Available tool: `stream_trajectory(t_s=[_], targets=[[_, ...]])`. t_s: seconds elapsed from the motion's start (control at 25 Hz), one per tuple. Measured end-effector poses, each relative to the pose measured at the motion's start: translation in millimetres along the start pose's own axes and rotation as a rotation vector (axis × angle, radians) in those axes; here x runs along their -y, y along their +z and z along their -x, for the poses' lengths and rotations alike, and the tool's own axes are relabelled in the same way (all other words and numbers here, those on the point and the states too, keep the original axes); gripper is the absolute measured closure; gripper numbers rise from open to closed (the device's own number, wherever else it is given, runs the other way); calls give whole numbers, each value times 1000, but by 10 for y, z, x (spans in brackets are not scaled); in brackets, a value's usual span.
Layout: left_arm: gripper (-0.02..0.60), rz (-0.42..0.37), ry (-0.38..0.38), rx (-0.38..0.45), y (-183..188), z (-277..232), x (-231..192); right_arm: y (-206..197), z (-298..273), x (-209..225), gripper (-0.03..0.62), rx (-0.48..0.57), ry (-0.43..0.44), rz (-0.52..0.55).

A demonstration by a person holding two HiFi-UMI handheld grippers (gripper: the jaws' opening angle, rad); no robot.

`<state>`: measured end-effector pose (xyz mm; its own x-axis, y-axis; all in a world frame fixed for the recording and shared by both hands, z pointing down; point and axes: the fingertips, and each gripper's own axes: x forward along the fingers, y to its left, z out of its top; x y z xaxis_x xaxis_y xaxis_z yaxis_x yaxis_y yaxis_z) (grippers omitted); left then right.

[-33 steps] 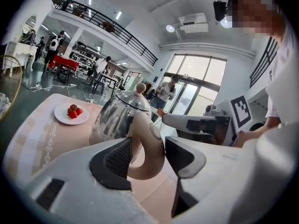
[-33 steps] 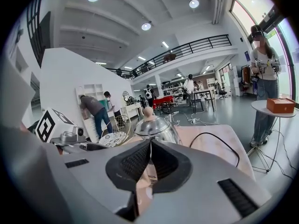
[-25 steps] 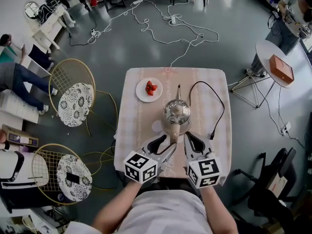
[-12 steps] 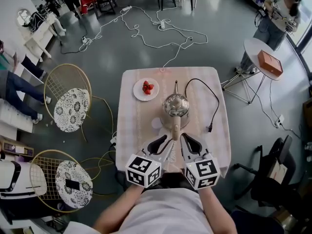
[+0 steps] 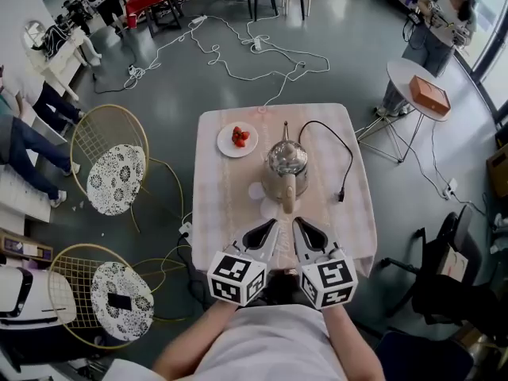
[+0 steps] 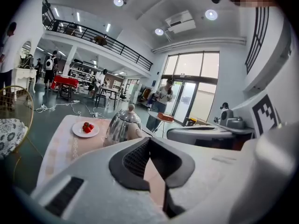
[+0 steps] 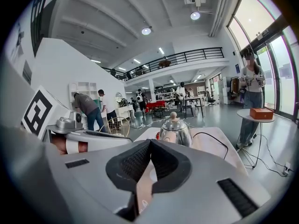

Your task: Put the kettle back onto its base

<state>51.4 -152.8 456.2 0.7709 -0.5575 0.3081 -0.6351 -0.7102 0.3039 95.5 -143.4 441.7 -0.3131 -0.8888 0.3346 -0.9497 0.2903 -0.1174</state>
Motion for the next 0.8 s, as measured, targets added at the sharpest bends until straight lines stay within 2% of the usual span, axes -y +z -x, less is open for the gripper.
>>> stream_trajectory(t_s=[0.8], targets=[[575, -25, -20, -6, -58, 243, 188, -21, 288, -245, 589, 8, -22, 24]])
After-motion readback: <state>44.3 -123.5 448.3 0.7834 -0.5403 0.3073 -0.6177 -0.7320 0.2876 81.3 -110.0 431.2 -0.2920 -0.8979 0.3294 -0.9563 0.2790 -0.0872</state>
